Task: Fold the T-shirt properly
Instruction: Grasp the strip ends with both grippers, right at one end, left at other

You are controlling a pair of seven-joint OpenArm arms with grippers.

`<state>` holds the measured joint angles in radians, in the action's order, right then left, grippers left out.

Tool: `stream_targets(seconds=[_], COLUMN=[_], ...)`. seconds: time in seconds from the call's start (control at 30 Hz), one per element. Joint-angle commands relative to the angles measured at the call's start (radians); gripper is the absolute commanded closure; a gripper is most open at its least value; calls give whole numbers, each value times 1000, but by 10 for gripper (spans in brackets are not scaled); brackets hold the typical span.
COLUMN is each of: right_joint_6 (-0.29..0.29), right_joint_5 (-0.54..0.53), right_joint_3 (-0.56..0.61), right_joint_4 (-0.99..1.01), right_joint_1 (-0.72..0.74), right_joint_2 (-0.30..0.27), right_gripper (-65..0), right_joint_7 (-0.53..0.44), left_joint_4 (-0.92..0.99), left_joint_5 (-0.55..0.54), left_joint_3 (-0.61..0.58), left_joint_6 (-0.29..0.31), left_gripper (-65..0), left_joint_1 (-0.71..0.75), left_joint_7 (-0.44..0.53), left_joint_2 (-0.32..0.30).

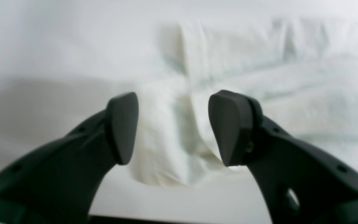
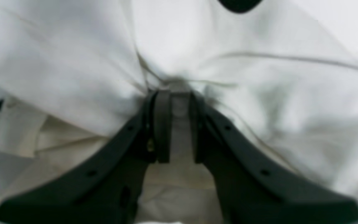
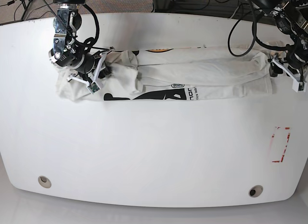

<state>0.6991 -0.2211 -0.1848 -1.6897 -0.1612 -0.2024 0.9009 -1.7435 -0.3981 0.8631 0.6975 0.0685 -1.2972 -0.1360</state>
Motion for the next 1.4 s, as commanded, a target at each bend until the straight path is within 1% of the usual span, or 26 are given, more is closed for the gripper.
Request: stream_targets(seconds=[0.0, 0.1, 0.17, 0.6, 0.7, 0.87, 1.17, 1.37], right_joint_6=[-1, -1, -1, -1, -1, -1, -1, -1], right_joint_5=[-1, 1, 1, -1, -1, -1, -2, -2], right_joint_3=[-5, -5, -6, -6, -5, -3, -2, -2], right_joint_4=[12, 12, 9, 9, 9, 9, 9, 9], right_joint_1=[13, 10, 5, 4, 4, 7, 10, 12], right_joint_2=[-10, -9, -7, -9, -7, -6, -4, -4], right_gripper=[-109, -109, -109, -108, -108, -108, -108, -108], right_joint_7=[-15, -15, -15, -15, -15, -15, -15, -15], left_joint_4=[64, 126, 162, 345, 382, 396, 396, 396], left_joint_5=[-57, -98, -112, -117, -126, -215, -362, -382], left_joint_3=[20, 41, 54, 61, 60, 51, -52, -97], left_joint_6=[1, 1, 1, 1, 1, 1, 1, 1], left_gripper=[-443, -497, -515, -515, -515, -515, -514, -511], left_joint_1=[-11, -11, -8, -11, -12, -12, -8, -9], left_joint_7=[-6, -5, -5, -2, -2, -2, -3, -3], left_joint_2=[-55, -70, -83, -164, -164, -159, -156, -156])
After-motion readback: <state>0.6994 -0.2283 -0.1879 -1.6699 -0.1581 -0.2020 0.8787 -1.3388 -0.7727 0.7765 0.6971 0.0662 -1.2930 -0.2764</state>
